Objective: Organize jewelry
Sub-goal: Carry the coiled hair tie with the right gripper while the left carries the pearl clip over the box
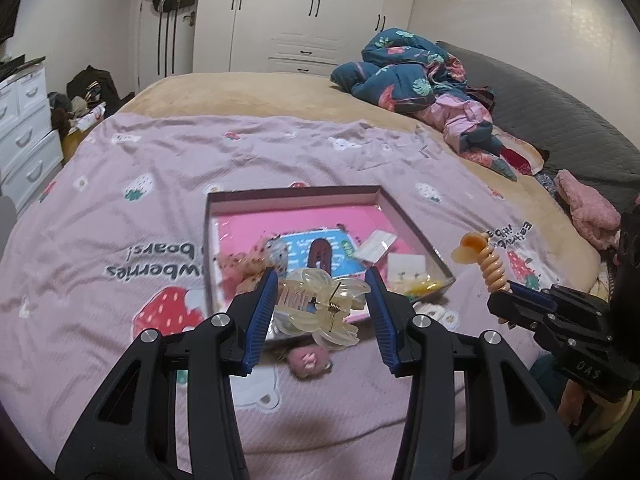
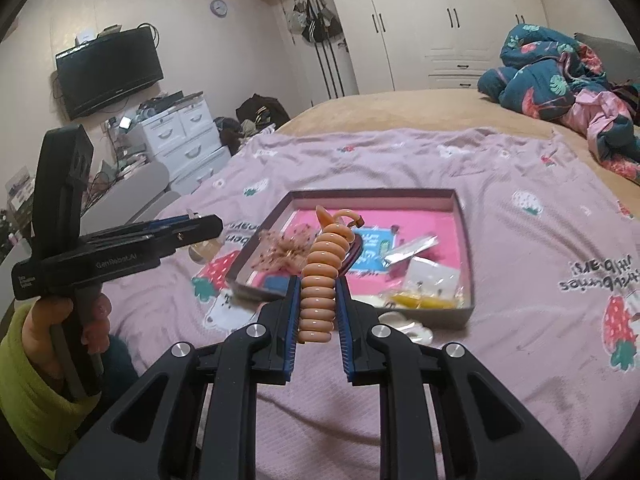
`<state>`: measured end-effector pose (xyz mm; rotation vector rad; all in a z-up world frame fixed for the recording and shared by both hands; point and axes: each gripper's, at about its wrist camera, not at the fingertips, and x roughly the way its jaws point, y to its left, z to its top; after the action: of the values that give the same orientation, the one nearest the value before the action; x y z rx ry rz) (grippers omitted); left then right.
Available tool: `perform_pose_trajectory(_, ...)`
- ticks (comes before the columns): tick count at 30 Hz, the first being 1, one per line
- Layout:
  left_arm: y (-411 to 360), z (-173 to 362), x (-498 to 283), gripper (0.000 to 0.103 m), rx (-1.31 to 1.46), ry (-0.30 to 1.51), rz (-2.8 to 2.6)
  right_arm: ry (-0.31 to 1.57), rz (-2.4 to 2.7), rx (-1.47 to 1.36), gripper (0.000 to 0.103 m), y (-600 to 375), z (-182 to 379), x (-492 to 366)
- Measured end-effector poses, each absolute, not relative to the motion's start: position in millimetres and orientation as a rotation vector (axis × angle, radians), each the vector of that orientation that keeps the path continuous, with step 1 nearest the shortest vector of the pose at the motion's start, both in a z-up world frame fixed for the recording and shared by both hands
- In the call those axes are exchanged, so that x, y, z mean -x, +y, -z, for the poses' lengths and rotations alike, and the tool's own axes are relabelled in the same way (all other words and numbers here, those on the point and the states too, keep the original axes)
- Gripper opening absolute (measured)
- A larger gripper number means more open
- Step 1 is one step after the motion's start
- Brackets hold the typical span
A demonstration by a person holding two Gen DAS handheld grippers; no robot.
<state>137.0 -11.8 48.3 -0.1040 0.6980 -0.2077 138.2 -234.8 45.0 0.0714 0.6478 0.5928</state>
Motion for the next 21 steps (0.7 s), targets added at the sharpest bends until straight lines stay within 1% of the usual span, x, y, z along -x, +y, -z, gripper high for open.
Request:
perform_pose_trajectory(12,-20,-45,-166,0.036,0.104,0.713,0.215,0.598,-0.545,-0.064,0.017,-251,-65,-169)
perform_pose_trajectory(18,-21,-34,-183,0.036,0.095,0.739,0.195,0.611,-0.529,-0.058,0.017,-252,-61,-193)
perform_pose_trajectory(21,-21,-23,-197,0.036,0.085,0.765,0.178,0.632,-0.505,-0.033,0.017,-249,-49,-211)
